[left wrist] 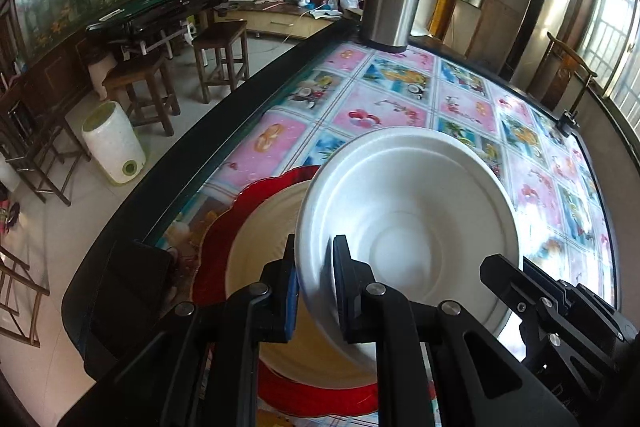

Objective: Organize plates and bowls
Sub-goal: 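Carry the smaller white bowl onto the stack and lower it, then open both grippers and release the smaller white bowl on the stack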

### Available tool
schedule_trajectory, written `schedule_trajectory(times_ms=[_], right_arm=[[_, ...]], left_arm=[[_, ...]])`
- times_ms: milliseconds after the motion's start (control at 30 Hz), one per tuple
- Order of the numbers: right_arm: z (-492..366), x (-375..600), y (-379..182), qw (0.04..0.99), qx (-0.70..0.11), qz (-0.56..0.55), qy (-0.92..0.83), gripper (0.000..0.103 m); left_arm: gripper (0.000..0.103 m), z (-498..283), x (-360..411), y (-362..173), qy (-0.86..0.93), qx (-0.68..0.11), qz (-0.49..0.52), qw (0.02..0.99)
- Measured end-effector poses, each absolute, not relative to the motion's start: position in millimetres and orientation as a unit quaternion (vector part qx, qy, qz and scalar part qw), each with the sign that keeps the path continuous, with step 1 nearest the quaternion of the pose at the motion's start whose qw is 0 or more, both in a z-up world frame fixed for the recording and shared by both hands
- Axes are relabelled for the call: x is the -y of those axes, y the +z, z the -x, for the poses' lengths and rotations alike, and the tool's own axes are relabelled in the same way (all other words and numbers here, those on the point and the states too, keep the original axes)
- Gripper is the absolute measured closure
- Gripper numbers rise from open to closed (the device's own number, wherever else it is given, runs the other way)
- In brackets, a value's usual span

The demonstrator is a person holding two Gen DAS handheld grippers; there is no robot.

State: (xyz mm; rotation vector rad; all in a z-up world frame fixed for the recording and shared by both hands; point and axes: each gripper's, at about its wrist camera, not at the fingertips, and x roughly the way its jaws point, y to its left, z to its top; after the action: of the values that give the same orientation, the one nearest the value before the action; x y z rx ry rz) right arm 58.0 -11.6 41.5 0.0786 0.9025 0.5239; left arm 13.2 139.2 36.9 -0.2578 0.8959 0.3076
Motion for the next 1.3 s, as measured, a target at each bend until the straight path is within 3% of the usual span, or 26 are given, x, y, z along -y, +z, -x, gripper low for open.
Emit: schedule_trajectory(times_ms=[1000, 1200, 1300], right_arm=[[-51.0, -24.6, 18.8, 0.845, -0.467, -0.003, 0.259, 0.085], [-51.7, -19.1, 19.4, 0.840, -0.471, -0.028, 0.270, 0.085], [-49.4, -17.8, 22.5, 0.840, -0.466, -0.033, 0.276, 0.085]], left_arm=[[0.085, 2.8, -155.9, 4.8, 0.183, -0.427, 0.099, 0.880], [0.069, 3.8, -151.2, 5.1, 0.172, -0.413, 0.090, 0.889], [0.055, 7.6, -147.3, 10.5, 0.173, -0.401, 0.081, 0.896]])
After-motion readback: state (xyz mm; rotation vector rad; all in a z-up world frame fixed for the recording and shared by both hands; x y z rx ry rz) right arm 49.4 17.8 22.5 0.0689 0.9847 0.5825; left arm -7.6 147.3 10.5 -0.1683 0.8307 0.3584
